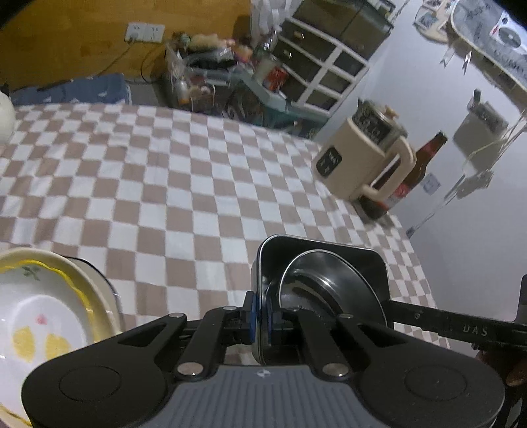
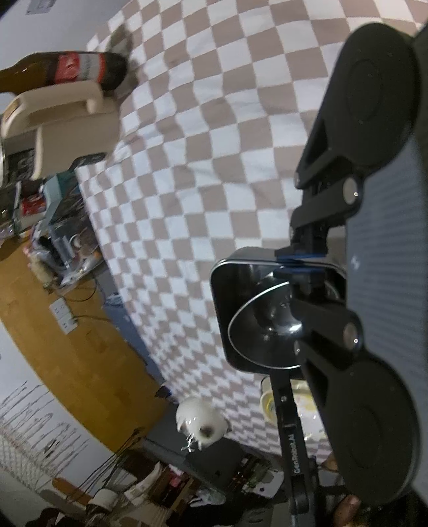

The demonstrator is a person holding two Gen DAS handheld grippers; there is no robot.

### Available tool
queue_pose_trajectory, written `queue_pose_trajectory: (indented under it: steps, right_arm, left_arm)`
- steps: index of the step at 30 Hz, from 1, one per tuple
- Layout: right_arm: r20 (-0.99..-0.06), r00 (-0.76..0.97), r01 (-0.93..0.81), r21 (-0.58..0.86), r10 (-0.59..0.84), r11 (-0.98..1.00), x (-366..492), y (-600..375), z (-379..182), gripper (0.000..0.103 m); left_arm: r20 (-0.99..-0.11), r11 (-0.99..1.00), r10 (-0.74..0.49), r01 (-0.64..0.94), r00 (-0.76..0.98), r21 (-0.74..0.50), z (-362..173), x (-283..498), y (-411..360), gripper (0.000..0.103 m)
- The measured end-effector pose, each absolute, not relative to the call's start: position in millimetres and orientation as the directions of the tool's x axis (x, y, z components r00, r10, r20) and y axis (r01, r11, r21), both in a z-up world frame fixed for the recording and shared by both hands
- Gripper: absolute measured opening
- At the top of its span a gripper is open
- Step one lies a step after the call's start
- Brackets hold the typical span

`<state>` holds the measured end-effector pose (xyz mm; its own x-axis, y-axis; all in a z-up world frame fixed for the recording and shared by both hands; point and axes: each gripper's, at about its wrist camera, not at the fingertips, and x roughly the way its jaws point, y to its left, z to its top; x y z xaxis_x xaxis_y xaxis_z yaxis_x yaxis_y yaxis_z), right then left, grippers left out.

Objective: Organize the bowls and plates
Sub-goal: 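Lift the tray holding the bowl with both grippers toward the floral bowl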

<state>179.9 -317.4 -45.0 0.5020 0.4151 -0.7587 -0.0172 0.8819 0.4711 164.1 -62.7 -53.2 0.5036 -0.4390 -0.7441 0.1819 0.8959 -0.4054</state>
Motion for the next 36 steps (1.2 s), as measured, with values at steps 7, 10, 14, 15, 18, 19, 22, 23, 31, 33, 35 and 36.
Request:
queue_pose_trajectory:
  steps: [7,10,14,15,18,19,22,23,31,33,35,36]
  right_arm:
    - [-0.731,0.523,-0.062,0.479,0.437,0.876,176.0,-276.0,-29.9,0.007]
    - [-0.722,0.522,-0.081,0.489,0.455,0.869,175.8,-253.7,-27.3,0.007]
    - [-0.713,0.514,-0.114,0.494,0.477,0.862,177.1,-223.0,-26.4,0.007]
    - [-0.710,0.512,-0.124,0.495,0.483,0.860,176.6,-215.0,-25.1,0.008]
    - [-0.702,0.510,-0.145,0.500,0.497,0.854,177.1,-194.9,-23.7,0.008]
    - [-0.699,0.509,-0.152,0.501,0.502,0.852,178.0,-189.5,-23.5,0.008]
    - [-0.695,0.504,-0.165,0.506,0.513,0.847,184.5,-171.1,-26.0,0.008]
    - [-0.693,0.502,-0.168,0.508,0.517,0.845,186.3,-165.0,-26.9,0.008]
    - [-0.695,0.484,-0.170,0.520,0.531,0.837,191.8,-132.3,-31.9,0.008]
    - [-0.699,0.481,-0.167,0.520,0.529,0.838,192.5,-128.0,-32.3,0.008]
    - [-0.704,0.479,-0.162,0.517,0.525,0.841,193.8,-126.4,-32.1,0.008]
    - [-0.707,0.479,-0.158,0.514,0.521,0.843,194.6,-125.5,-32.1,0.008]
  left_arm:
    - [-0.717,0.906,-0.411,0.160,0.564,-0.393,-34.3,146.0,-7.7,0.006]
    - [-0.708,0.908,-0.398,0.140,0.583,-0.395,-29.6,138.0,19.2,0.006]
    - [-0.700,0.911,-0.378,0.109,0.606,-0.398,-26.6,126.4,55.6,0.006]
    - [-0.698,0.911,-0.374,0.101,0.611,-0.400,-25.8,123.6,64.8,0.006]
    - [-0.691,0.911,-0.364,0.085,0.624,-0.403,-23.9,115.9,89.2,0.006]
    - [-0.690,0.912,-0.359,0.079,0.628,-0.402,-23.5,113.8,96.9,0.006]
    - [-0.689,0.913,-0.349,0.065,0.635,-0.403,-23.8,110.3,117.3,0.006]
    - [-0.690,0.913,-0.347,0.061,0.636,-0.403,-24.4,109.3,123.7,0.006]
    - [-0.701,0.909,-0.343,0.034,0.626,-0.415,-32.8,111.4,160.5,0.006]
    - [-0.704,0.906,-0.349,0.031,0.619,-0.422,-36.1,113.6,165.0,0.006]
    - [-0.709,0.903,-0.356,0.031,0.609,-0.428,-39.5,118.1,167.9,0.006]
    - [-0.711,0.903,-0.359,0.032,0.605,-0.429,-40.9,119.6,168.9,0.006]
